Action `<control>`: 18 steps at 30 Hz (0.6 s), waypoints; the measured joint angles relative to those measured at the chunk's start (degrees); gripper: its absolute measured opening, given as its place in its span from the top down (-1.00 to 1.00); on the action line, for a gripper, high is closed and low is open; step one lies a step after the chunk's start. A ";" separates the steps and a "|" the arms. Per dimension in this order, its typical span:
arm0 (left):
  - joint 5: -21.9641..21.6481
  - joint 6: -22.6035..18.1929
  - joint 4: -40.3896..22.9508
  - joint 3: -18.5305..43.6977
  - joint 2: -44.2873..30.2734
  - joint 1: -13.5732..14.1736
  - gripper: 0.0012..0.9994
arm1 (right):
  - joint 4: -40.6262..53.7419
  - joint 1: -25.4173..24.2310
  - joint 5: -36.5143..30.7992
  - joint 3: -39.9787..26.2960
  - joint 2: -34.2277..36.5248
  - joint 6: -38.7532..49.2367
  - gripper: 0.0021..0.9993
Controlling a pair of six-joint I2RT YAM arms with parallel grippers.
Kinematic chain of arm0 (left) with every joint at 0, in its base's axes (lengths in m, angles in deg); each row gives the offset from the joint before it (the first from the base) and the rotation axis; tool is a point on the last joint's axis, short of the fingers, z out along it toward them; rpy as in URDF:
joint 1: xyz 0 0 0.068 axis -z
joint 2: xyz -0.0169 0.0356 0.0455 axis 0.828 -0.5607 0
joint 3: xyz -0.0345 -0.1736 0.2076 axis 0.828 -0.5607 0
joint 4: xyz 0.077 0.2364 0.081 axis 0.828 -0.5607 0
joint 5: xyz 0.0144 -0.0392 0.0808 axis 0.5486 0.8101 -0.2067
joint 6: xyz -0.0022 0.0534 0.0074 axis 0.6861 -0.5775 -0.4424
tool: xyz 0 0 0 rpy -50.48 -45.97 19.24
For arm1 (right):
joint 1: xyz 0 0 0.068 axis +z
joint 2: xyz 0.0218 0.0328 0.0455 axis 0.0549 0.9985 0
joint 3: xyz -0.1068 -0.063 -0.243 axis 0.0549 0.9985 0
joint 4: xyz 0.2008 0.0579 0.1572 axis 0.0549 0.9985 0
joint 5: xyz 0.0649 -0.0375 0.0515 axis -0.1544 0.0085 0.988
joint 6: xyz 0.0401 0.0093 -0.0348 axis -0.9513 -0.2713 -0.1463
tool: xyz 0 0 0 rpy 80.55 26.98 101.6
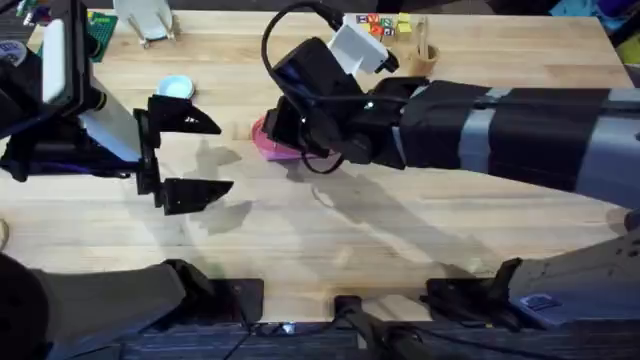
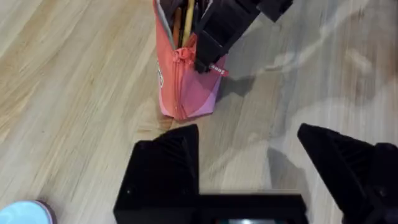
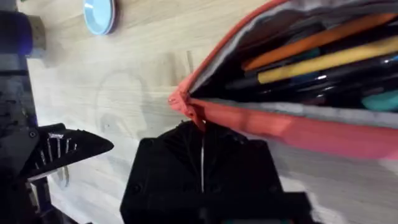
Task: Unzip the bag, pick up the pens from the table one at a time and place them inside, then zip the bag closed.
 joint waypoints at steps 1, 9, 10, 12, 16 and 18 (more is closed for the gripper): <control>0.00 0.00 0.00 0.00 0.00 0.00 -0.99 | 0.00 0.00 0.00 0.00 0.00 0.00 0.94; 0.00 0.00 -0.02 0.00 0.00 0.00 -0.99 | 0.02 0.00 0.01 0.01 -0.32 1.05 0.94; 0.00 0.00 0.00 0.00 0.00 0.00 -0.99 | 0.02 0.00 0.02 0.02 -0.62 1.32 0.94; 0.00 0.00 0.00 0.00 0.00 0.00 -0.99 | 0.04 0.00 0.04 0.02 -1.70 1.91 0.94; 0.00 0.00 0.00 0.00 0.00 0.00 -0.99 | -0.12 -0.02 0.13 0.02 -4.26 2.80 0.94; 0.00 0.00 -0.02 0.00 0.00 0.00 -0.99 | -0.24 -0.02 0.11 0.02 -5.01 2.95 0.94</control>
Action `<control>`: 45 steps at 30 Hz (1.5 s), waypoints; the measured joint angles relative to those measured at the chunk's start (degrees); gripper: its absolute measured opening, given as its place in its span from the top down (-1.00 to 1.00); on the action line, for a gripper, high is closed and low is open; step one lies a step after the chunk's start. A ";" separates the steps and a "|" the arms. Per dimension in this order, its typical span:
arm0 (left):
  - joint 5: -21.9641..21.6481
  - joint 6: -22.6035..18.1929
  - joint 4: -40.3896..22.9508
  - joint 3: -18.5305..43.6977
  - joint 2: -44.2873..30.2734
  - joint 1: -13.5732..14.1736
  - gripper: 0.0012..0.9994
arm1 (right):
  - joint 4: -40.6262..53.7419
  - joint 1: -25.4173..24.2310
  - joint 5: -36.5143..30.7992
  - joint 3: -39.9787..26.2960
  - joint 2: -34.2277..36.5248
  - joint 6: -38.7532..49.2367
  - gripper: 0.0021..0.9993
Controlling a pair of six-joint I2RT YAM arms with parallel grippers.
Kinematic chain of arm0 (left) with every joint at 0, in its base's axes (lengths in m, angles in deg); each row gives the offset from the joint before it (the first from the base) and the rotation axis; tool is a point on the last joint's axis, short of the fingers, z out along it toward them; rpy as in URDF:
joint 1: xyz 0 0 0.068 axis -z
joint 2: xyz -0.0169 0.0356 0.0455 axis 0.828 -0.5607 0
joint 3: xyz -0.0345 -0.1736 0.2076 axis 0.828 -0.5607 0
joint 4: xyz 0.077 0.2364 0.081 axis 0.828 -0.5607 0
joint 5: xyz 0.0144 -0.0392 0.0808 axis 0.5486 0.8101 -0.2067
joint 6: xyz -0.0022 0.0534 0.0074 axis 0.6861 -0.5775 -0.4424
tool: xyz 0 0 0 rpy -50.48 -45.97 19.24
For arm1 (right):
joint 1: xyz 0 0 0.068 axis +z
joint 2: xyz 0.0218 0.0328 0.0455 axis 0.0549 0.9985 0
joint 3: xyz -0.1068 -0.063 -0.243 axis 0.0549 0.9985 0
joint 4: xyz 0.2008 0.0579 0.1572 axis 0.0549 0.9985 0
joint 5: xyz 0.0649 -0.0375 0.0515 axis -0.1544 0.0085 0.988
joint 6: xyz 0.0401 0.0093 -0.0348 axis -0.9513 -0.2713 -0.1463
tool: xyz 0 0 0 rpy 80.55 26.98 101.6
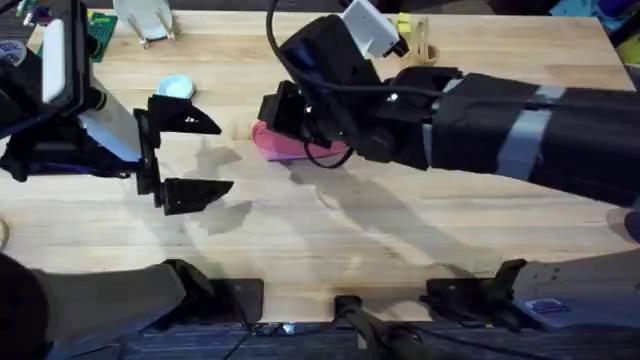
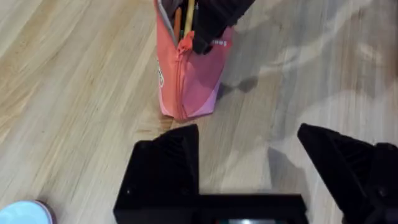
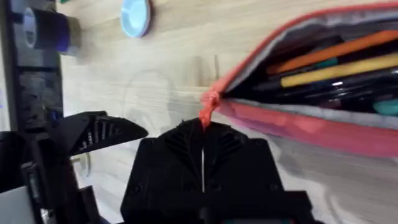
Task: Unzip the bag, pick up the pens from the table one at a time and place them inside, then zip the bag closed.
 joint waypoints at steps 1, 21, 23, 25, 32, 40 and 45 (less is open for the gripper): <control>0.00 0.00 0.02 0.00 0.00 0.00 -0.99 | -0.03 -0.02 0.03 0.00 -0.18 0.05 0.94; 0.00 0.00 1.29 0.00 0.00 0.00 -0.99 | -1.03 -1.40 2.25 0.00 -0.58 0.15 0.94; 0.00 0.00 1.51 0.00 0.00 0.00 -0.99 | -1.00 -1.40 2.25 0.00 -0.56 0.15 0.94; 0.02 0.00 2.36 0.00 0.00 0.01 -0.99 | -1.03 -1.40 2.23 0.00 -0.57 0.15 0.94; 1.92 1.22 8.79 0.00 0.00 1.04 -0.99 | -1.03 -1.40 2.23 0.00 -0.56 0.85 0.94; 6.34 12.36 21.19 0.00 0.00 5.74 -0.99 | -1.03 -1.40 2.23 0.00 -0.58 1.25 0.94; 7.18 18.60 25.83 0.00 0.00 9.60 -0.99 | -1.03 -1.40 2.25 0.00 -0.58 1.25 0.94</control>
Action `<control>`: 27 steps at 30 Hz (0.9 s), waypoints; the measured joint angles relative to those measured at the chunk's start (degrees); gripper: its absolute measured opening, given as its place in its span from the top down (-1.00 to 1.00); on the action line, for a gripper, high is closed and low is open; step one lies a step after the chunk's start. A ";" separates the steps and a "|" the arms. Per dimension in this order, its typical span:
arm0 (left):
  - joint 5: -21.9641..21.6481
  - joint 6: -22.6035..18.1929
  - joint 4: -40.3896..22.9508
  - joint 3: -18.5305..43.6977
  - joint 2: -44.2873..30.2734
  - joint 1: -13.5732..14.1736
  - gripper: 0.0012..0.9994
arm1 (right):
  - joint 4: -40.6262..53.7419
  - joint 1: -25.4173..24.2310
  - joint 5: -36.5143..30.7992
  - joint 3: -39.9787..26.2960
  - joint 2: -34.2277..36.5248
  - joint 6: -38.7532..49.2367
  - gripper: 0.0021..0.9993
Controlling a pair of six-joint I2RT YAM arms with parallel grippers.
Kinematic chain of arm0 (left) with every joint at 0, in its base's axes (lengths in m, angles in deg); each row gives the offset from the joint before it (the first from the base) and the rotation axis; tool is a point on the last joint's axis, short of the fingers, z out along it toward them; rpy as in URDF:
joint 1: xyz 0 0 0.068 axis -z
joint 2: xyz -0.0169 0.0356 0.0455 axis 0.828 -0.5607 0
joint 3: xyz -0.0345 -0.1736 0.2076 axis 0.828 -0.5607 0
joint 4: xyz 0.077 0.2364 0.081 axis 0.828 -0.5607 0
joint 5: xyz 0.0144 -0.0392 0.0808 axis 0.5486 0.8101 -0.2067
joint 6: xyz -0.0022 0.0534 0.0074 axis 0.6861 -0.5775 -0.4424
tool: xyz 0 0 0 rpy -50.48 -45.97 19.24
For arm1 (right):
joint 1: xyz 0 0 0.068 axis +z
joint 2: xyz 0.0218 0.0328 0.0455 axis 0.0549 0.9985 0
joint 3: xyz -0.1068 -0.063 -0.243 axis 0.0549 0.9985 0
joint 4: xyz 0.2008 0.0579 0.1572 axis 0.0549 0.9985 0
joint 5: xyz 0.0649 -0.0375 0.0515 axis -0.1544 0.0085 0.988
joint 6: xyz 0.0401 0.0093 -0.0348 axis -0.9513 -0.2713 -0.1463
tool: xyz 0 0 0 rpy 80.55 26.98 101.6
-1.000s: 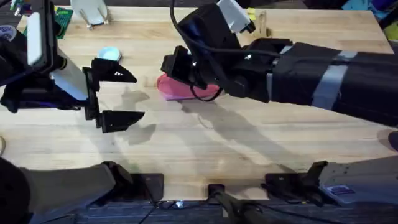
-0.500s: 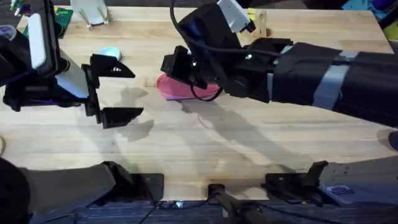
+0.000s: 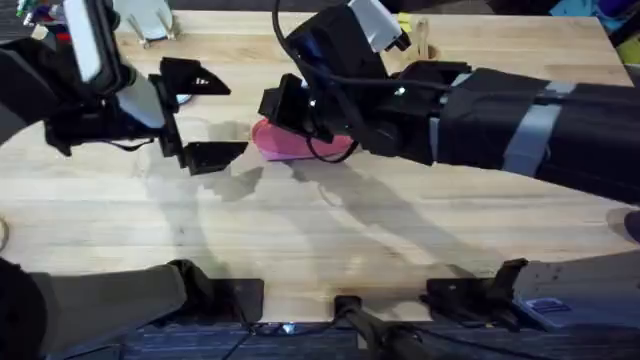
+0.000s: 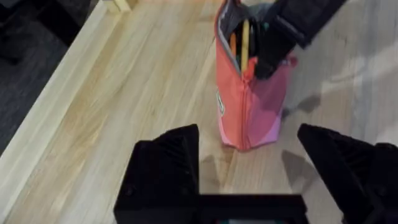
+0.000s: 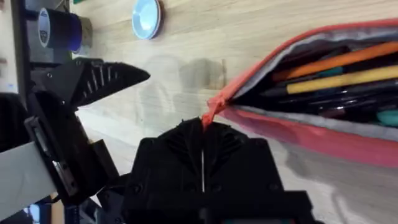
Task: Unzip the bag, pick up the pens from the table one at a time and place them inside, then zip the bag closed.
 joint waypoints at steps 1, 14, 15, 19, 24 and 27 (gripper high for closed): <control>0.14 1.14 0.91 0.00 0.00 0.77 -0.99 | 0.00 0.00 -0.01 0.00 0.02 0.00 0.94; 1.79 9.86 6.09 0.00 -8.26 4.94 -0.99 | 0.00 0.00 -0.02 0.00 0.01 0.00 0.94; 2.56 9.95 6.44 0.00 -10.14 5.02 -0.99 | 0.00 0.00 -0.02 0.00 0.02 0.00 0.94; 6.20 10.51 8.47 0.00 -16.11 5.20 -0.99 | 0.00 0.00 0.00 0.00 0.00 0.00 0.94; 9.18 10.83 9.36 0.00 -20.18 6.31 -0.99 | 0.00 0.00 0.00 0.00 0.02 0.00 0.94; 9.74 11.12 9.46 0.00 -20.99 7.31 -0.88 | 0.00 0.00 -0.02 0.00 0.02 0.00 0.94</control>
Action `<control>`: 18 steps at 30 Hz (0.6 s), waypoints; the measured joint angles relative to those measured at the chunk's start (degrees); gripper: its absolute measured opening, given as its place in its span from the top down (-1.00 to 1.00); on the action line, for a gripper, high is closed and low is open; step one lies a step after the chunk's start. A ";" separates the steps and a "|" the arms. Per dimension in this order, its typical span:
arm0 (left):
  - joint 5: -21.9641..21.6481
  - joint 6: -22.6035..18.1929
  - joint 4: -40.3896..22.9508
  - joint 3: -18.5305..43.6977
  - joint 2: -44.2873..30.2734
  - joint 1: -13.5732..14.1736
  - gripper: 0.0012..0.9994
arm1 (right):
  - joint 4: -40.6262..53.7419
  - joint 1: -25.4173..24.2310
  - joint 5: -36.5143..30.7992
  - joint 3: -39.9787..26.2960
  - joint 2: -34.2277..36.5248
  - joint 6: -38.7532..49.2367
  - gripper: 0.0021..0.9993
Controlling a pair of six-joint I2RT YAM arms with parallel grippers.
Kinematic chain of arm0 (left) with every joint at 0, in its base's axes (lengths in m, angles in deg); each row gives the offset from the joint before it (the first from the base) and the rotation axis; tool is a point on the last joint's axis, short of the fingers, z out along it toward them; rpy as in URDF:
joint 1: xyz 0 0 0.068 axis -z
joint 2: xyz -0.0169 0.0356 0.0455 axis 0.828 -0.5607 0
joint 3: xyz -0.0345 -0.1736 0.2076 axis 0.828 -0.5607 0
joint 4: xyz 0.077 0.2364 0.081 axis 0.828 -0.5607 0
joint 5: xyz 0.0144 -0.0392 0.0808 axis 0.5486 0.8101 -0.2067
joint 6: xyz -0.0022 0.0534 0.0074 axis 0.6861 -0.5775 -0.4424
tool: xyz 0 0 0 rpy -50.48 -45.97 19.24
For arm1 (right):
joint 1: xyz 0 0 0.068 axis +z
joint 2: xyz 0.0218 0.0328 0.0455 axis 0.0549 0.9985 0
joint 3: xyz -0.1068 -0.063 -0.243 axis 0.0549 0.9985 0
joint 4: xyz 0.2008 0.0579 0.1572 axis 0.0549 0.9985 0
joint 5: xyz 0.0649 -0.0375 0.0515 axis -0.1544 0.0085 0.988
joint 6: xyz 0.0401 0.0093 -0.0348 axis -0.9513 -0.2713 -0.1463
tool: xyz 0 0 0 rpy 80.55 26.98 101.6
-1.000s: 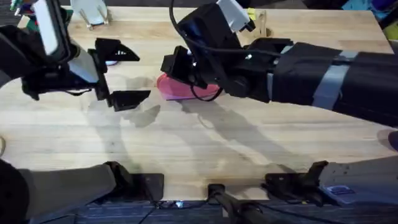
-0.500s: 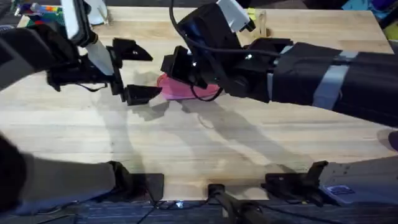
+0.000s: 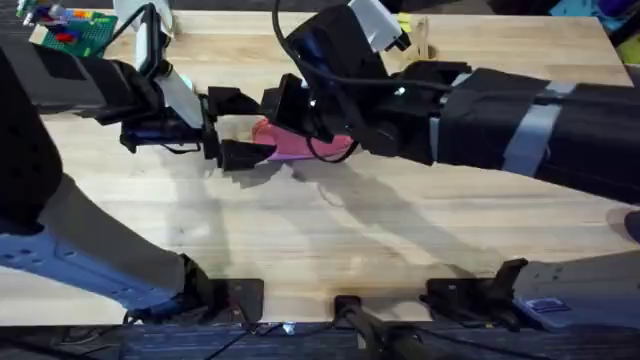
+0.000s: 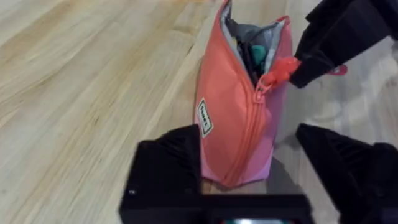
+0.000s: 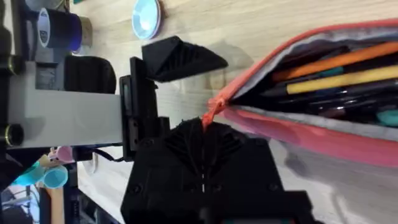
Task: Unzip the bag, pick up the pens from the table one at a time and place them inside, then zip the bag closed.
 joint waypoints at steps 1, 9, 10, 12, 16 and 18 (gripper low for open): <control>0.12 0.19 0.25 0.00 -0.05 0.29 -0.71 | 0.00 0.00 0.00 0.00 -0.02 0.00 0.94; 0.69 0.15 1.40 0.00 -0.03 0.96 0.89 | 0.00 0.00 0.02 0.00 0.00 0.00 0.94; 0.67 0.17 1.37 0.00 -0.03 0.97 0.90 | 0.00 0.00 0.02 0.00 -0.02 0.09 0.94; 0.69 0.21 1.38 0.00 -0.06 0.97 0.91 | 0.03 -0.08 0.05 0.00 0.00 0.34 0.94; 0.68 0.21 1.38 0.00 -0.06 0.97 0.91 | 0.73 -0.93 0.44 0.00 0.00 0.42 0.94; 0.69 0.21 1.38 0.00 -0.06 0.97 0.92 | 2.38 -1.82 0.70 0.00 0.00 0.42 0.94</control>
